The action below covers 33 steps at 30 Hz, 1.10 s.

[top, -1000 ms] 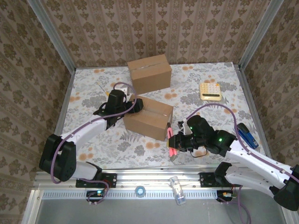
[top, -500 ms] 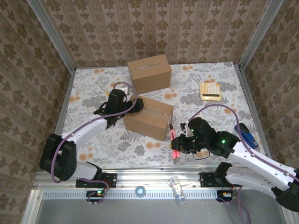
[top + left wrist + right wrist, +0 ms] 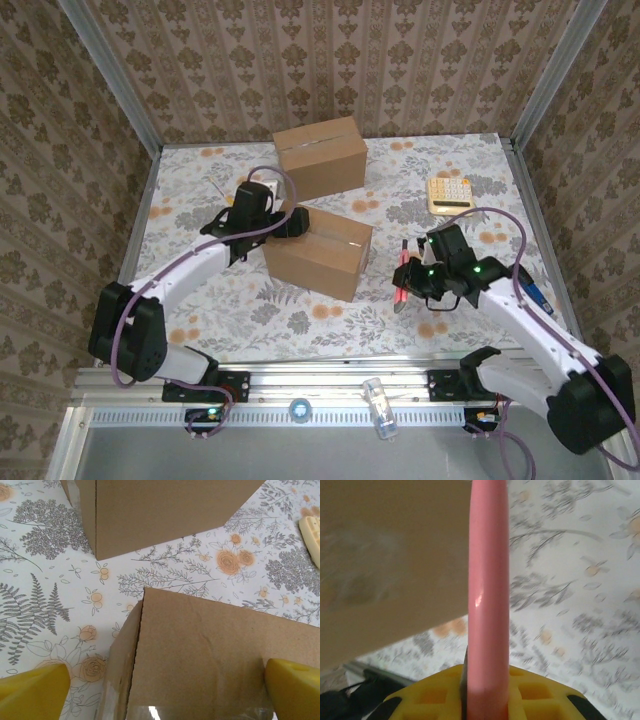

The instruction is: Unpack the express box

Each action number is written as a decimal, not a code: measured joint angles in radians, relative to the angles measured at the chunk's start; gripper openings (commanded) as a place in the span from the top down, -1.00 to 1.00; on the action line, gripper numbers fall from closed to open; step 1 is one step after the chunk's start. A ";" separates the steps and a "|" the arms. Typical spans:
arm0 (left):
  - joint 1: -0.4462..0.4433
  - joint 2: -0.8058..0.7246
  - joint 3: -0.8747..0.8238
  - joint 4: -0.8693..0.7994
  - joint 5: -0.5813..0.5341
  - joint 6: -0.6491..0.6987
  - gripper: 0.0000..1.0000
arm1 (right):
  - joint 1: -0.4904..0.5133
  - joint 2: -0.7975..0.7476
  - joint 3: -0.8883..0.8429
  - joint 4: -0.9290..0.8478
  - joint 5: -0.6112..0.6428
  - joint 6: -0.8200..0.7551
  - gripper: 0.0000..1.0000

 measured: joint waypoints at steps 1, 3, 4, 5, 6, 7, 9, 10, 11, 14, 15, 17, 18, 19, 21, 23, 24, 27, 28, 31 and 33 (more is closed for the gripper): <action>0.000 0.000 0.010 -0.015 -0.001 0.010 -1.00 | -0.016 0.030 -0.011 0.023 0.000 -0.008 1.00; 0.000 0.000 0.031 -0.045 -0.004 0.031 -1.00 | -0.046 0.096 -0.033 0.079 0.003 -0.026 1.00; 0.000 -0.001 0.039 -0.058 -0.004 0.038 -1.00 | -0.056 0.121 -0.042 0.103 0.004 -0.029 1.00; 0.002 -0.001 0.048 -0.074 -0.004 0.047 -1.00 | -0.067 0.149 -0.051 0.134 0.005 -0.029 1.00; 0.005 -0.003 0.054 -0.085 -0.004 0.055 -1.00 | -0.076 0.177 -0.059 0.164 0.005 -0.029 1.00; 0.006 -0.006 0.056 -0.090 -0.004 0.059 -1.00 | -0.082 0.202 -0.066 0.189 0.006 -0.029 1.00; 0.011 -0.019 0.061 -0.111 -0.003 0.069 -1.00 | -0.096 0.261 -0.080 0.245 0.006 -0.028 1.00; 0.015 -0.027 0.061 -0.117 -0.002 0.073 -1.00 | -0.100 0.285 -0.085 0.268 0.006 -0.028 1.00; 0.018 -0.039 0.062 -0.123 0.001 0.075 -1.00 | -0.105 0.310 -0.092 0.293 0.006 -0.025 1.00; 0.025 -0.087 0.064 -0.133 0.009 0.076 -0.99 | -0.111 0.378 -0.108 0.359 0.005 -0.020 1.00; 0.025 -0.109 0.065 -0.134 0.011 0.076 -1.00 | -0.113 0.394 -0.113 0.375 0.005 -0.017 1.00; 0.025 -0.151 0.070 -0.140 0.013 0.076 -1.00 | -0.117 0.407 -0.123 0.401 -0.001 -0.016 1.00; 0.025 -0.170 0.073 -0.143 0.015 0.076 -1.00 | -0.119 0.407 -0.124 0.405 -0.005 -0.013 1.00; 0.025 -0.189 0.082 -0.151 0.016 0.076 -1.00 | -0.120 0.408 -0.128 0.415 -0.008 -0.008 1.00; 0.025 -0.220 0.103 -0.169 0.015 0.076 -1.00 | -0.125 0.409 -0.137 0.428 -0.015 -0.002 1.00; 0.025 -0.249 0.121 -0.187 0.015 0.076 -1.00 | -0.130 0.409 -0.144 0.441 -0.024 -0.001 1.00; 0.025 -0.262 0.124 -0.195 0.015 0.076 -1.00 | -0.131 0.408 -0.149 0.449 -0.027 0.000 1.00; 0.025 -0.299 0.124 -0.221 0.015 0.075 -1.00 | -0.134 0.408 -0.160 0.467 -0.035 0.002 1.00; 0.025 -0.309 0.124 -0.232 0.016 0.075 -0.99 | -0.134 0.407 -0.165 0.473 -0.036 0.003 1.00; 0.025 -0.332 0.124 -0.266 0.017 0.068 -1.00 | -0.135 0.402 -0.175 0.488 -0.042 0.006 0.94; 0.025 -0.341 0.124 -0.287 0.019 0.058 -1.00 | -0.137 0.399 -0.183 0.497 -0.043 0.009 0.81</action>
